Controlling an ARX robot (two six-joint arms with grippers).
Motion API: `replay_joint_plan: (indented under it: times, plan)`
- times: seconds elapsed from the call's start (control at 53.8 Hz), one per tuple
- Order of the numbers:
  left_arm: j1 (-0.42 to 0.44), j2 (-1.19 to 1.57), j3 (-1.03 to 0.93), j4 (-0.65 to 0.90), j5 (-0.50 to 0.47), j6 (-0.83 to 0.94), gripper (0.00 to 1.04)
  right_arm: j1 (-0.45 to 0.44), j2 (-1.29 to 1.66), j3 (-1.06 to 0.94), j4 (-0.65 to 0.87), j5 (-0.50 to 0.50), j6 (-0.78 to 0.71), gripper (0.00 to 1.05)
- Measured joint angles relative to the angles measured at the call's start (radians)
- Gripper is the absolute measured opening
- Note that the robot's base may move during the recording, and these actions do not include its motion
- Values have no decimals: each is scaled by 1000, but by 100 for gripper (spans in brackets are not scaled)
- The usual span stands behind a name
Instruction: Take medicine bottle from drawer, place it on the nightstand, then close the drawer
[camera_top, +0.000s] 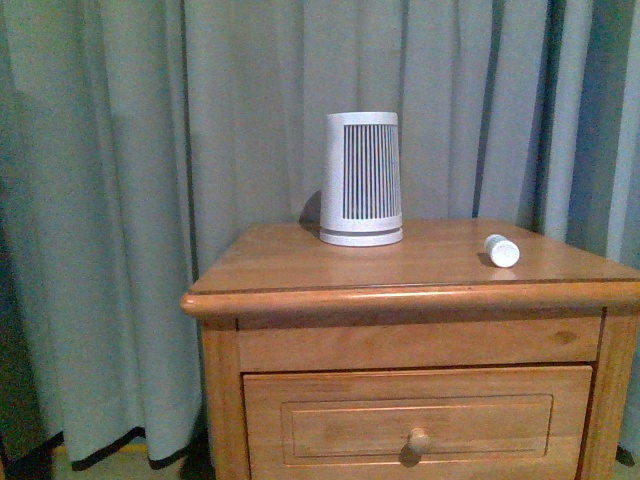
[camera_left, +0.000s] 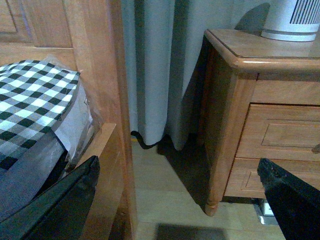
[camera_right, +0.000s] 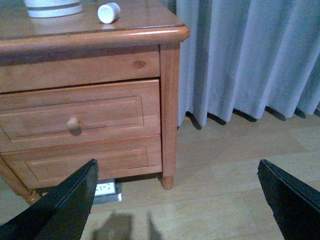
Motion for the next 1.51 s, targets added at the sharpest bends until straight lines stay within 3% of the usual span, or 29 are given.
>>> replay_joint_plan:
  times: [0.056,0.112,0.205,0.26,0.353,0.632,0.837,1.283,1.376,1.506]
  plan:
    - [0,0,0,0,0,0,98,-6,-11,-5,11,-24,-10,96]
    - [0,0,0,0,0,0,98,-56,-59,-41,70,-176,-48,87]
    - [0,0,0,0,0,0,98,-117,-95,-42,80,-312,-75,73]
    - [0,0,0,0,0,0,98,-203,-102,-42,75,-427,-85,63]
    - [0,0,0,0,0,0,98,-260,-105,-42,74,-446,-91,47]
    - [0,0,0,0,0,0,98,-266,-106,-42,73,-454,-103,2]
    - [0,0,0,0,0,0,98,-267,-106,-42,73,-454,-103,4]
    - [0,0,0,0,0,0,98,-267,-106,-42,73,-455,-104,76]
    - [0,0,0,0,0,0,98,-267,-106,-42,73,-455,-104,98]
    - [0,0,0,0,0,0,98,-267,-106,-42,73,-454,-104,98]
